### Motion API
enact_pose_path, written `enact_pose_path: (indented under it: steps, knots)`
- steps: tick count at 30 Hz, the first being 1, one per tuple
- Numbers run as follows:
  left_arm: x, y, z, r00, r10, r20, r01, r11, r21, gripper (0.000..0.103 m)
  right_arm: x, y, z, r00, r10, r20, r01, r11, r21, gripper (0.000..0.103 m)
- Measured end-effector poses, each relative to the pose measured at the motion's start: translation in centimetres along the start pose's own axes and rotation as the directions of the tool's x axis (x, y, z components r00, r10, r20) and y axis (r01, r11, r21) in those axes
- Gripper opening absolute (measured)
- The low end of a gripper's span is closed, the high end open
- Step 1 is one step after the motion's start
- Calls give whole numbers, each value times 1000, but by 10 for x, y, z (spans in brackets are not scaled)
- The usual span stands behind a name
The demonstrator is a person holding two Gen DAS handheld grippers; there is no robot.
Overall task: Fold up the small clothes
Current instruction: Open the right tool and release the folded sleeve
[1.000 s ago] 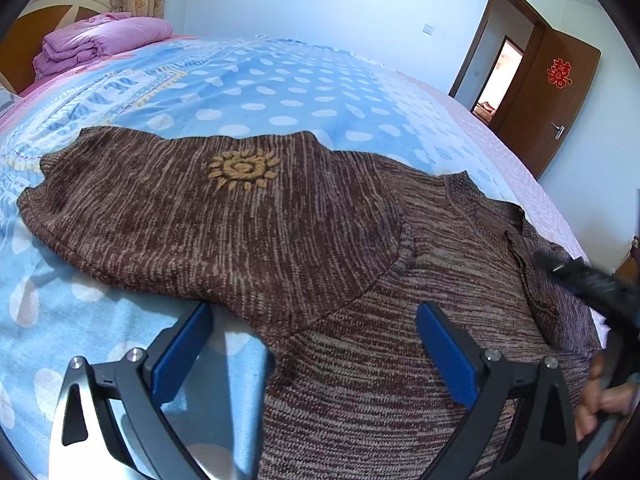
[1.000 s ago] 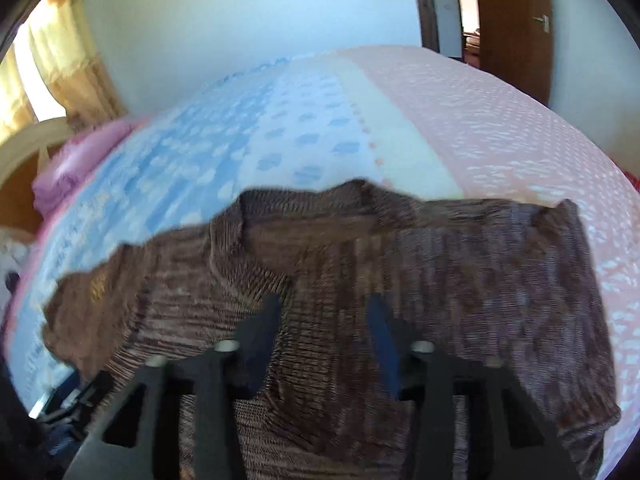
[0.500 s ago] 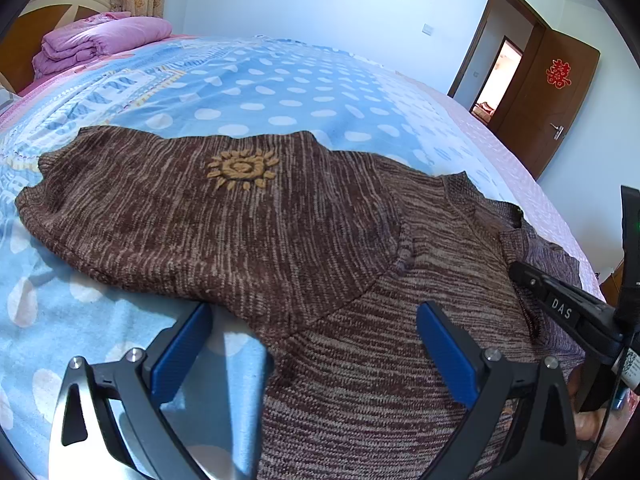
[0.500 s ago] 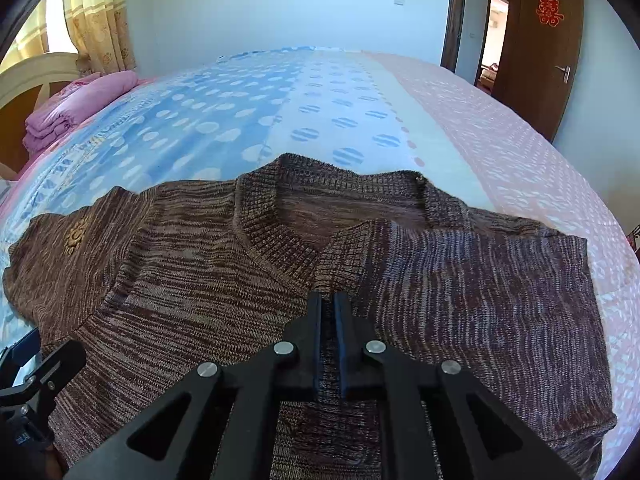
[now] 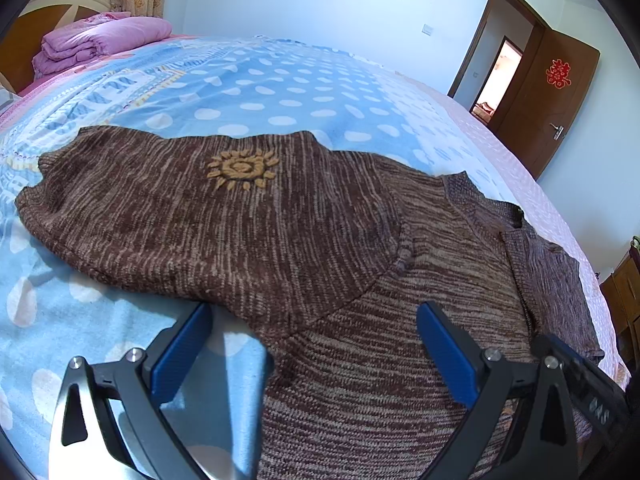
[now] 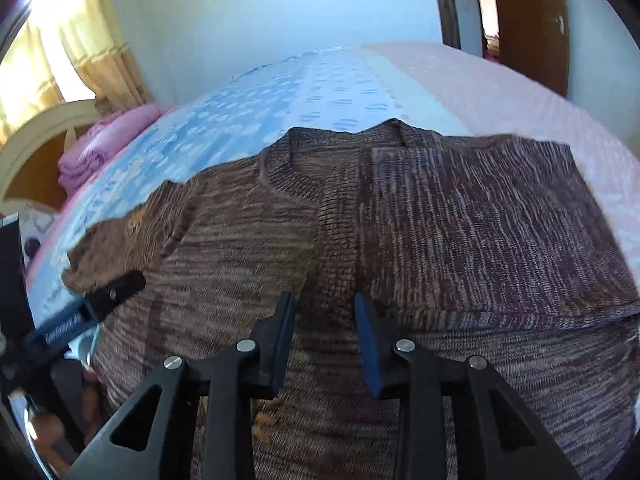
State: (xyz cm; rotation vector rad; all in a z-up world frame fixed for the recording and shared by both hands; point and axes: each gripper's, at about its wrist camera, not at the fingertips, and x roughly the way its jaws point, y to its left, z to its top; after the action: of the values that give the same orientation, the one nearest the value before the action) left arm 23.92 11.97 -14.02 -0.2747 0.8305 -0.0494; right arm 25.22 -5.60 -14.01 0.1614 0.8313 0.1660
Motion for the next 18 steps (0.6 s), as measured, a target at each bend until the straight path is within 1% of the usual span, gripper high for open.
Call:
enact_pose_path:
  steps: [2, 3, 4, 6, 7, 8, 11, 12, 13, 14, 16, 17, 18]
  knots:
    - [0, 0, 0, 1000, 2, 0, -2, 1000, 1, 103, -2, 2, -4, 996, 81, -43, -81, 997, 13, 34]
    - [0, 0, 0, 1000, 3, -1, -3, 1000, 3, 103, -6, 1, -5, 996, 81, -37, -81, 997, 21, 34]
    - [0, 0, 0, 1000, 4, -2, -4, 1000, 3, 103, -14, -3, -4, 998, 58, -3, -58, 998, 28, 34]
    - [0, 0, 0, 1000, 3, -1, -3, 1000, 2, 103, -29, -11, -3, 997, -28, 78, 26, 999, 35, 34]
    - [1, -1, 0, 1000, 3, -2, -3, 1000, 2, 103, -35, -17, -2, 989, -95, 113, 91, 995, 40, 34]
    - [1, -1, 0, 1000, 5, -4, -5, 1000, 3, 103, -39, -25, 1, 974, -175, 144, 169, 984, 52, 34]
    - [2, 0, 0, 1000, 8, -6, -8, 1000, 4, 103, -32, -44, 2, 950, -278, 144, 270, 960, 74, 34]
    - [2, 0, 0, 1000, 6, -6, -6, 1000, 2, 103, -27, -48, -1, 948, -289, 135, 281, 957, 75, 34]
    - [1, 1, 0, 1000, 1, -5, -1, 1000, -4, 103, -17, -55, -6, 955, -281, 89, 274, 958, 86, 34]
    - [0, 4, 0, 1000, -9, -3, 9, 1000, -16, 103, -14, -61, -7, 963, -262, 66, 254, 962, 104, 34]
    - [-6, 11, -1, 1000, -29, 3, 29, 999, -44, 103, -19, -65, -5, 964, -249, 95, 237, 964, 124, 34]
    - [-11, 18, 0, 1000, -22, 14, 23, 997, -76, 103, -19, -65, -6, 965, -244, 96, 232, 965, 124, 34]
    - [-18, 26, 1, 1000, 2, 31, 2, 994, -112, 103, -20, -65, -7, 966, -238, 99, 225, 967, 123, 35]
